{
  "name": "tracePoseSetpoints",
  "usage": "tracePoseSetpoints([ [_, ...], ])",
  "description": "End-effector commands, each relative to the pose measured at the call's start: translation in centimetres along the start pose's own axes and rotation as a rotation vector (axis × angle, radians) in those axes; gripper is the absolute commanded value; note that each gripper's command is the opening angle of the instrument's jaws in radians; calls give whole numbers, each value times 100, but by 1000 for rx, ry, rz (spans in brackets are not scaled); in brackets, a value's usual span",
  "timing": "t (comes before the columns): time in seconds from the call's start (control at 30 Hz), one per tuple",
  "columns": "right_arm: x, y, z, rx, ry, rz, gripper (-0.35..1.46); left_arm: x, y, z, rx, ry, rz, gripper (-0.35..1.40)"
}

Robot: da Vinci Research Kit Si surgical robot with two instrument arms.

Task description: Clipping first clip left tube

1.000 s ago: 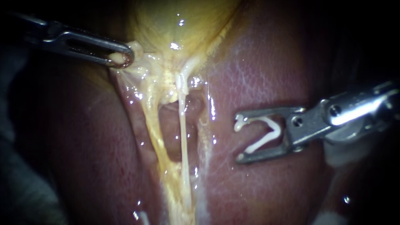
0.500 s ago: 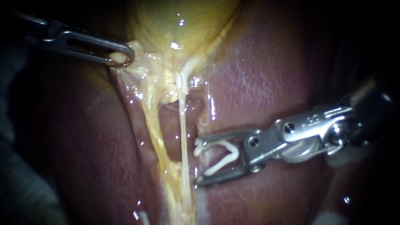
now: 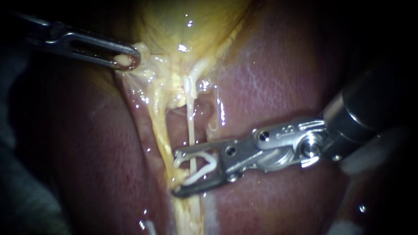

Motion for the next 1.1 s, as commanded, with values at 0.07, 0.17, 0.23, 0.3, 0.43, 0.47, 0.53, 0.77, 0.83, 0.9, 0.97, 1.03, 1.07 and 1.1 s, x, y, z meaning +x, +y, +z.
tracePoseSetpoints([
  [0.07, -5, 6, 0, -1, -1, 11, 47, 0, 0, 0, 0, 0, 0, -35],
  [0.17, -12, 14, 1, -6, -1, 20, 47, 0, 0, 0, 0, 0, 0, -35],
  [0.23, -17, 19, 2, -8, -2, 24, 47, 0, 0, 0, 0, 0, 0, -35],
  [0.3, -20, 22, 3, -9, -2, 34, 47, 0, 0, 0, 0, 0, 0, -35],
  [0.43, -23, 27, 6, -11, -3, 39, 47, 0, 0, 0, 0, 0, 0, -35],
  [0.47, -22, 28, 7, -13, -3, 39, 47, 0, 0, 0, 0, 0, 0, -35],
  [0.53, -22, 30, 10, -15, -2, 46, 47, 0, 0, 0, 0, 0, 0, -35],
  [0.77, -19, 41, 30, -27, -2, 65, 48, 0, 0, 0, 0, 0, 0, -35],
  [0.83, -18, 43, 35, -29, 1, 65, 48, 0, 0, 0, 0, 0, 0, -35],
  [0.9, -16, 44, 40, -29, 13, 64, 48, 0, 0, 0, 0, 0, 0, -35],
  [0.97, -14, 45, 44, -28, 31, 75, 48, 0, 0, 0, 0, 0, 0, -35],
  [1.03, -12, 46, 48, -22, 64, 103, 48, 0, 0, 0, 0, 0, 0, -35],
  [1.07, -11, 47, 49, -20, 79, 108, 48, 0, 0, 0, 0, 0, 0, -35],
  [1.1, -10, 47, 51, -15, 99, 119, 48, 0, 0, 0, 0, 0, 0, -35],
])
